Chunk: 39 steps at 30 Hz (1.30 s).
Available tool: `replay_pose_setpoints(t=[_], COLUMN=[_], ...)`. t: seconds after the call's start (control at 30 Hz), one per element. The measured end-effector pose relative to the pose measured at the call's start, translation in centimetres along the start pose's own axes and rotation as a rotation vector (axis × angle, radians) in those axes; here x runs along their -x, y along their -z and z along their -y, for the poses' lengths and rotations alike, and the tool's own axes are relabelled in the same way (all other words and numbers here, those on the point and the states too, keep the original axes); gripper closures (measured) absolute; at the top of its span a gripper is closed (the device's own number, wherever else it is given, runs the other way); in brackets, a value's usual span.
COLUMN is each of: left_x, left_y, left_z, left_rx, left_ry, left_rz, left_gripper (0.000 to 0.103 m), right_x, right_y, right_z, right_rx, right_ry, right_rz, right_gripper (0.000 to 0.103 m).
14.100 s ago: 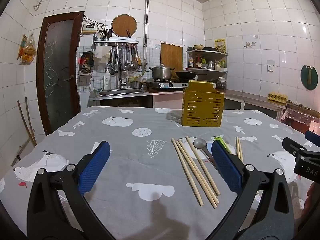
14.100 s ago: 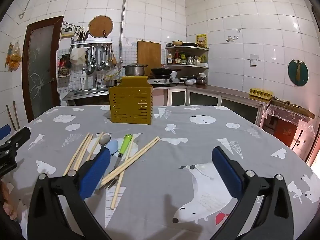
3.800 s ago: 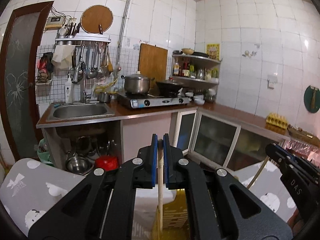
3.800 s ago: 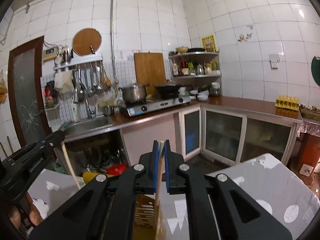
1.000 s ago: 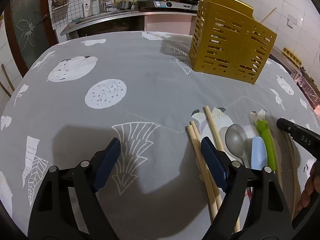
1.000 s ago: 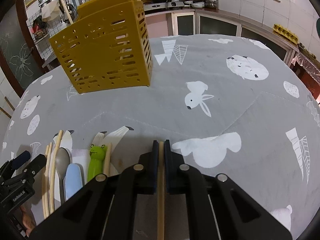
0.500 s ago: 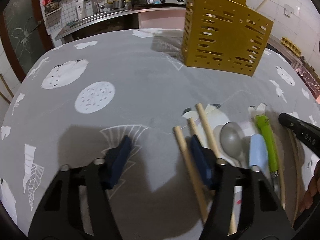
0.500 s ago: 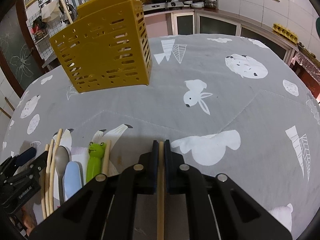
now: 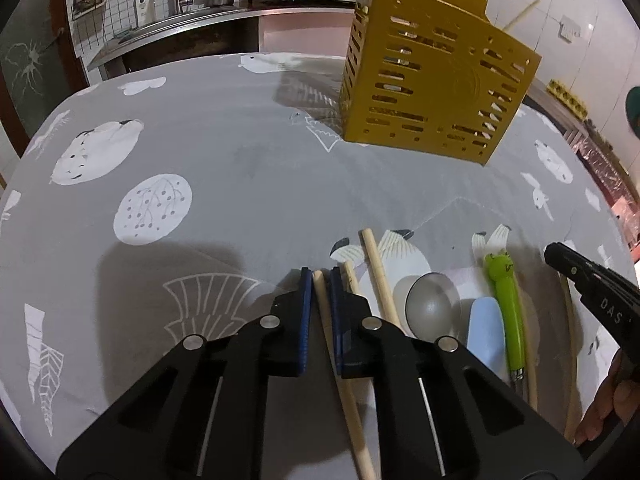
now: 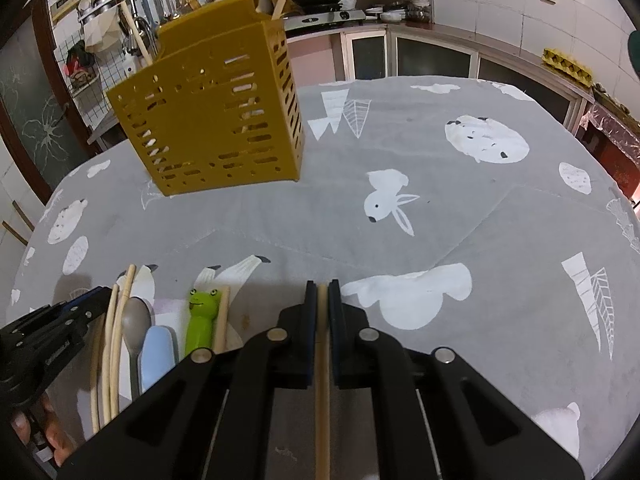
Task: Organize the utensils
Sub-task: 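Close the left tool on a wooden chopstick while the right tool holds its own, then carry both held chopsticks up over the yellow slotted holder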
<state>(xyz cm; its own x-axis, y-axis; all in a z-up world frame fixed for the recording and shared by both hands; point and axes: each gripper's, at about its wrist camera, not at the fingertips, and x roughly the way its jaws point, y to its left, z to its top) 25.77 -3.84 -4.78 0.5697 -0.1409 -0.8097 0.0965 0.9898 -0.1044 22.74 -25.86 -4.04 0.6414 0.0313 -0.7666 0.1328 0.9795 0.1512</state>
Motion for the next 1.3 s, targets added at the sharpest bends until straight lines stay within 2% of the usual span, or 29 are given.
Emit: replay_pose_setpoints(t=[0.2,0.43,0.6,0.83,1.03,1.3], left_x=[1.4,6.2,9.9,13.5,15.2,16.7], left_y=[-0.4,-1.6,-1.9,-1.4,-1.0,-1.0], left_z=[0.1,0.4,0.2,-0.3,-0.6,-0.4], left_rx=[0.007,-0.012,-0.023,-0.028,-0.028,-0.044], left_ry=[0.031,0.059,0.061,0.043,0.030,0.016], left_rz=[0.050,0.204,0.344,0.496,0.570,0.650], left_gripper=[0.097,0.098,0.098,0.098,0.098,0.098], right_x=[1.7,4.8,7.7,11.8,13.7,15.3], right_y=[-0.5,-1.7,-2.1,-1.6,-0.6,-0.9], right_z=[0.5,0.7,0.1,-0.7,-1.1,-1.5], right_rx=[-0.016,-0.027,-0.008,0.016,0.039,0.045], right_ry=[-0.015,-0.031,-0.043,-0.055,-0.043,-0.036], right_rz=[0.044,0.144,0.256,0.449,0.541,0.613], right_gripper=[0.097,0.097,0.097,0.097,0.097,0.097])
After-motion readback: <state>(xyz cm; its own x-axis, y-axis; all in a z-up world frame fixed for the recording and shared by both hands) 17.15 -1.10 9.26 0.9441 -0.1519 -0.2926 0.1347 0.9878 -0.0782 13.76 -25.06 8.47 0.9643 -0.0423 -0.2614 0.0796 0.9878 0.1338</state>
